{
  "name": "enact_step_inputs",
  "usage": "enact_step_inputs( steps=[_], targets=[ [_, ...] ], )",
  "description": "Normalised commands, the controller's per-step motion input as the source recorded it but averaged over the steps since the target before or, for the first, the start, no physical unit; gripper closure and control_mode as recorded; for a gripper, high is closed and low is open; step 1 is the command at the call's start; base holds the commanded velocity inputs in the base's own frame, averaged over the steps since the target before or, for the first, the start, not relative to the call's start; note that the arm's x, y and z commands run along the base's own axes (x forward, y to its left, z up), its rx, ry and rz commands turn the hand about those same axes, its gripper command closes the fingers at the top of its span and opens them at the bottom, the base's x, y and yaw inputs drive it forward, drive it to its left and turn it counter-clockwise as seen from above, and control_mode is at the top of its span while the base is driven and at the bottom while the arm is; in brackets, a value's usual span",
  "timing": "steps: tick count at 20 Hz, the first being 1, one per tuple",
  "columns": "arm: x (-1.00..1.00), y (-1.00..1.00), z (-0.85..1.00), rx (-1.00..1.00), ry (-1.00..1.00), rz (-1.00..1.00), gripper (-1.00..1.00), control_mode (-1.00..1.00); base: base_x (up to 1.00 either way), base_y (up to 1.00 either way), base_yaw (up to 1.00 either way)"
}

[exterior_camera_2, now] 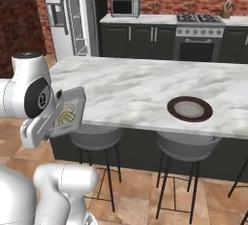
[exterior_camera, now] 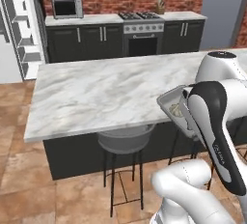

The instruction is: Place two dumplings into each of the tupperware containers and then place the containers in the fridge.

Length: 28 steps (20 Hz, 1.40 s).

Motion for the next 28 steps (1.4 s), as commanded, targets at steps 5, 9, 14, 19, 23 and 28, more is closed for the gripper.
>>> enact_step_inputs(
  steps=[5,9,14,19,23,28],
  targets=[
    [0.00,0.00,0.00,0.00,0.00,0.00,1.00,1.00,0.00,1.00,0.00],
    [0.00,0.00,0.00,0.00,0.00,0.00,1.00,1.00,0.05,1.00,0.00],
    [0.00,0.00,0.00,0.00,0.00,0.00,1.00,1.00,0.10,1.00,0.00],
    [0.00,0.00,0.00,0.00,0.00,0.00,1.00,1.00,0.18,1.00,0.00],
    [0.00,0.00,0.00,0.00,0.00,0.00,1.00,1.00,0.63,1.00,0.00],
    [0.00,0.00,0.00,0.00,0.00,0.00,1.00,1.00,1.00,1.00,0.00]
  ],
)
